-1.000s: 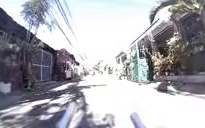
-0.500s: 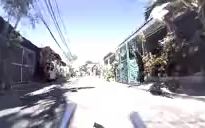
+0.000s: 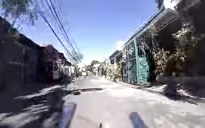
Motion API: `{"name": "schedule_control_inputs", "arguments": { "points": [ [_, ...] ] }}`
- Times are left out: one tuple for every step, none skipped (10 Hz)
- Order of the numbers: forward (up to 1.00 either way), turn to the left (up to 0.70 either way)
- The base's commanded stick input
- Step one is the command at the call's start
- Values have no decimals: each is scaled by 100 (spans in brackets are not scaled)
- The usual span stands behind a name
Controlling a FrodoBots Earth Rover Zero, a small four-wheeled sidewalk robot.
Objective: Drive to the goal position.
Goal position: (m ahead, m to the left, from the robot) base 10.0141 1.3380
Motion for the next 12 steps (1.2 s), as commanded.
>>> {"name": "schedule_control_inputs", "arguments": {
  "points": [
    [100, 0],
    [100, 0],
    [100, 0],
    [100, 16],
    [100, 15],
    [100, 20],
    [100, 3],
    [100, 22],
    [100, 20],
    [100, 8],
    [100, -16],
    [100, -34]
  ]
}}
